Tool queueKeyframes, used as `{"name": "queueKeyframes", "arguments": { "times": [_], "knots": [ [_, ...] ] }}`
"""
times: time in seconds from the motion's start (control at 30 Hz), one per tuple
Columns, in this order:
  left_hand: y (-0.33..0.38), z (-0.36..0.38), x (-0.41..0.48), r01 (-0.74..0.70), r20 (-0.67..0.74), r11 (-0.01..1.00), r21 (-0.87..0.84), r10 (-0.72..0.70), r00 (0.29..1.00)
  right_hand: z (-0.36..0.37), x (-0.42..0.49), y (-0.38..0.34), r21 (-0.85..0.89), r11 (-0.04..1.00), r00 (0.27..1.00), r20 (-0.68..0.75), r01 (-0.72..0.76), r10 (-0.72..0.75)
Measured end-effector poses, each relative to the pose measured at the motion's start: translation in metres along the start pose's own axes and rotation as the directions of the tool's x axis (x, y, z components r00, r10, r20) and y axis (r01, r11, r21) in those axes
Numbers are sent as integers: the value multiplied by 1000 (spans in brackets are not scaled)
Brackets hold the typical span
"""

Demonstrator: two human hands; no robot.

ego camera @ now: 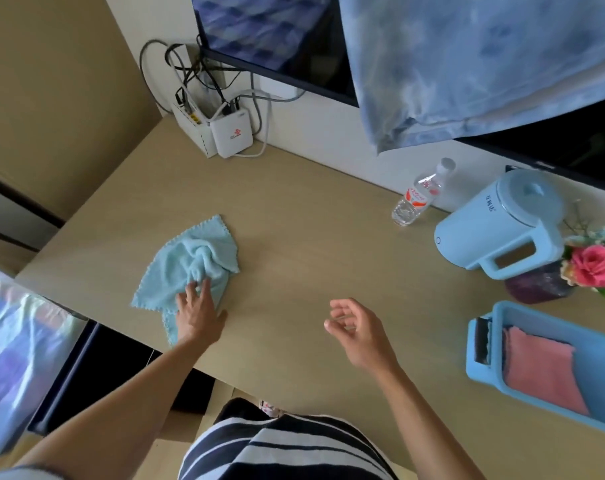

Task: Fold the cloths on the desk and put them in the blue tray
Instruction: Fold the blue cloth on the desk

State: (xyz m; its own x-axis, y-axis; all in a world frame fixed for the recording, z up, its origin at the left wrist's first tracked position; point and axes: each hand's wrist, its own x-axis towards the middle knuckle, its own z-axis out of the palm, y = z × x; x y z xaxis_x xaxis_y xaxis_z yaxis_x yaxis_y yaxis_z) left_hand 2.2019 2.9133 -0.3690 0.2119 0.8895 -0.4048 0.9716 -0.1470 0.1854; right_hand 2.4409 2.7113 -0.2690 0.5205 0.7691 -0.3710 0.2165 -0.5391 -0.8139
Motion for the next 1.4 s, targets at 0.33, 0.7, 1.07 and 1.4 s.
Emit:
{"name": "queueKeyframes", "arguments": {
  "times": [0.33,0.7,1.07,1.4],
  "knots": [
    [23,-13,6,-192,53,914,-358,225,973,20,-1,2,-16,999,999,-5,-40,40],
    [121,-113,-68,9,263,363,-932,658,705,-9,0,-37,-87,970,973,22,229,-228],
    [158,-134,-82,-96,246,340,-936,821,515,-10,-21,-54,179,945,932,-291,273,-214],
    [169,-142,-43,-731,-154,627,-270,721,675,-69,8,-57,-52,959,789,-556,280,-261]
  ]
}}
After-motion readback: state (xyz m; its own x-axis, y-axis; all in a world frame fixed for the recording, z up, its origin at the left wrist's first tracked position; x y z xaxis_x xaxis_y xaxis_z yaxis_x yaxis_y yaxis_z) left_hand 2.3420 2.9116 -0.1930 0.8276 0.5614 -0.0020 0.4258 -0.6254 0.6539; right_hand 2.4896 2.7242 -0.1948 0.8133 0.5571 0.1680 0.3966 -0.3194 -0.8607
